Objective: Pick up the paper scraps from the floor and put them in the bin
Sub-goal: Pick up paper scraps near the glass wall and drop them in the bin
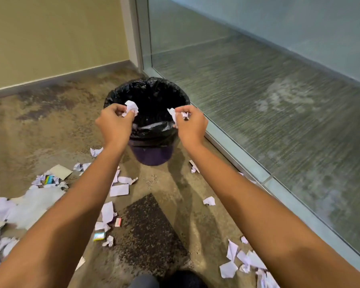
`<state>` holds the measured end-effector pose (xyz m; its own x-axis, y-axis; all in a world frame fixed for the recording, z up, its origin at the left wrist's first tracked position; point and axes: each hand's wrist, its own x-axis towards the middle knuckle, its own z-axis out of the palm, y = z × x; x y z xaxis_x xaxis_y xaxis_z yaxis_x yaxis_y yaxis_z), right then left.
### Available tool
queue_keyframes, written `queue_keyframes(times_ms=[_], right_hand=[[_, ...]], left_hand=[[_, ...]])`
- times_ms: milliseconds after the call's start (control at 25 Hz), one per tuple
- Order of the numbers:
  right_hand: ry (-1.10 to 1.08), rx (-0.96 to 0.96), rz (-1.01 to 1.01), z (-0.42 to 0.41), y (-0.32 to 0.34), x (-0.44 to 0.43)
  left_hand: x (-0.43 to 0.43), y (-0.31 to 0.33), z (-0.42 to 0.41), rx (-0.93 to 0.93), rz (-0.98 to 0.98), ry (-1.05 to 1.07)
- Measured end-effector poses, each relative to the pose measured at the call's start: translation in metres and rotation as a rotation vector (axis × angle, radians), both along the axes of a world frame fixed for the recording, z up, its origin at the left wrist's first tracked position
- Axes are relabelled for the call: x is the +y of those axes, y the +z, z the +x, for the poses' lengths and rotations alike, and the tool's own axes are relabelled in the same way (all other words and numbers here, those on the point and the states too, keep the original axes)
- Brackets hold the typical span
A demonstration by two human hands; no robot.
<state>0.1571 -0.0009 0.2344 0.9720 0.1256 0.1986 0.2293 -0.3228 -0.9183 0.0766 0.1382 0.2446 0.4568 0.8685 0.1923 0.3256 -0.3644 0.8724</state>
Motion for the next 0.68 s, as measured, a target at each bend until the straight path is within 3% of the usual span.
queue_keyframes(times_ms=[240, 360, 440, 560, 680], right_hand=[[0.102, 0.316, -0.020, 0.047, 0.014, 0.075], [0.174, 0.215, -0.100, 0.046, -0.001, 0.067], [0.152, 0.133, -0.108, 0.043, -0.015, 0.050], [0.062, 0.040, -0.081, 0.027, -0.040, 0.002], [-0.069, 0.064, -0.094, -0.006, -0.078, -0.060]], left_hand=[[0.046, -0.010, 0.048, 0.130, -0.276, -0.194], [0.041, -0.015, 0.046, 0.283, -0.119, -0.239], [0.029, -0.020, 0.034, 0.182, -0.031, -0.211], [0.000, -0.047, 0.011, 0.000, -0.084, -0.218], [-0.044, -0.082, -0.015, 0.008, -0.079, -0.241]])
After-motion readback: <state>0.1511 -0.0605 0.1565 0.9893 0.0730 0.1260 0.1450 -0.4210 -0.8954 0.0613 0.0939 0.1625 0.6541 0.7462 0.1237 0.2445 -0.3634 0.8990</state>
